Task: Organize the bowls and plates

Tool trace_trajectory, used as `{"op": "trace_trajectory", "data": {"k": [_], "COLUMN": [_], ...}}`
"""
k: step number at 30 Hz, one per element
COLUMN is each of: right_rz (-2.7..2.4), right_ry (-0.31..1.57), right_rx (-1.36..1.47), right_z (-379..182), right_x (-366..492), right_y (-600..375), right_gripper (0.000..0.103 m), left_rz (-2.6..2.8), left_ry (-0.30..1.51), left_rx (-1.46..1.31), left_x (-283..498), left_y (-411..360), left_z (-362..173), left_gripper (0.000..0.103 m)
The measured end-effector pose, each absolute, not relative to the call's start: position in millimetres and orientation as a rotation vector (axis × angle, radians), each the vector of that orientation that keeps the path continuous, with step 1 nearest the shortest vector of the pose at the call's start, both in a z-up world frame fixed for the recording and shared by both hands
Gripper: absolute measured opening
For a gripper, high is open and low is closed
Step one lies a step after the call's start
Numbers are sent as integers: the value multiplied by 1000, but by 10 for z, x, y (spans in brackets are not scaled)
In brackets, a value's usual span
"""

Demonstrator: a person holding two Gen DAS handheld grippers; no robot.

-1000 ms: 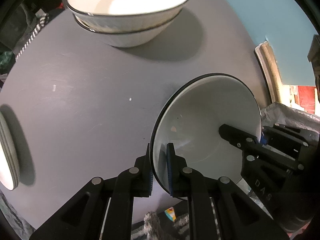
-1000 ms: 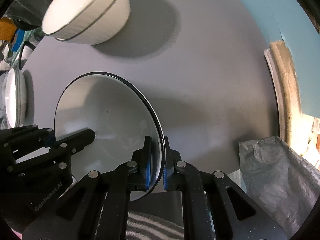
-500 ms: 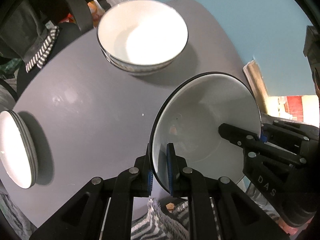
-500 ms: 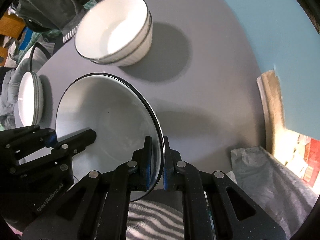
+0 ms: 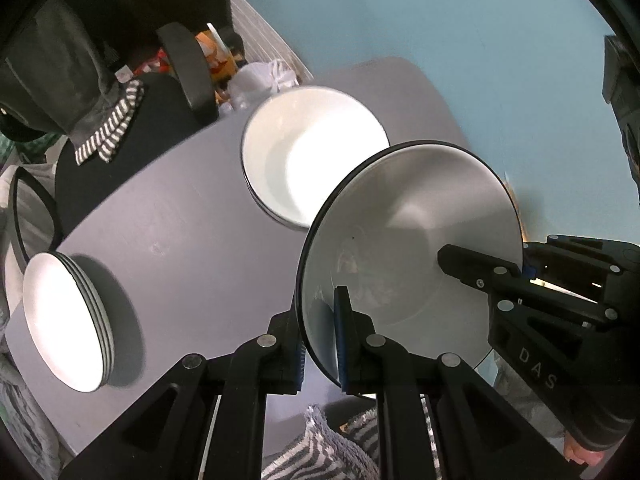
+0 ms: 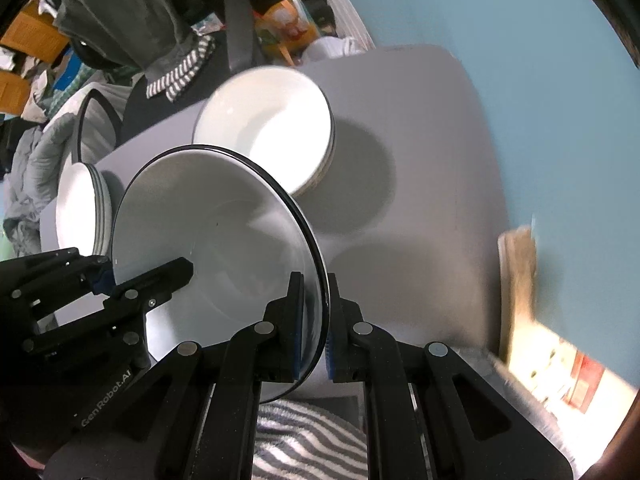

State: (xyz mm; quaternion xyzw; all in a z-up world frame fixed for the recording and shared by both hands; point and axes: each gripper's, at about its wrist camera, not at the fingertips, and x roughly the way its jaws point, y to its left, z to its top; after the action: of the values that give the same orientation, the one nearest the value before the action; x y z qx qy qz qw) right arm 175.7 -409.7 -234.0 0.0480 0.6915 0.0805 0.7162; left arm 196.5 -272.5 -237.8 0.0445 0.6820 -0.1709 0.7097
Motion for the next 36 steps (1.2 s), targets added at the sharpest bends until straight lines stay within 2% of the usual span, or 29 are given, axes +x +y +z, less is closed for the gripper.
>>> {"op": "trace_trajectory", "data": {"k": [8,18,36], "right_rz": [211,238,264], "right_ry": [1511,1538,1611], "right_rx": [66,34,39], "right_z": [-2291,-2456,-2761], "right_x": [2090,2455,2638], "right_y": [-4033,-4025,-3935], "right_gripper": [9,9,9], "left_rz": [-334,-292,-235], "left_ry": [1494,1536,1584], "left_rx": [77,70,78], "left_x": [2298,2654,2786], "left_y": [-2709,-2710,-2682], "left_z": [-2325,-2540,-2761], "left_gripper": [12,13,13]}}
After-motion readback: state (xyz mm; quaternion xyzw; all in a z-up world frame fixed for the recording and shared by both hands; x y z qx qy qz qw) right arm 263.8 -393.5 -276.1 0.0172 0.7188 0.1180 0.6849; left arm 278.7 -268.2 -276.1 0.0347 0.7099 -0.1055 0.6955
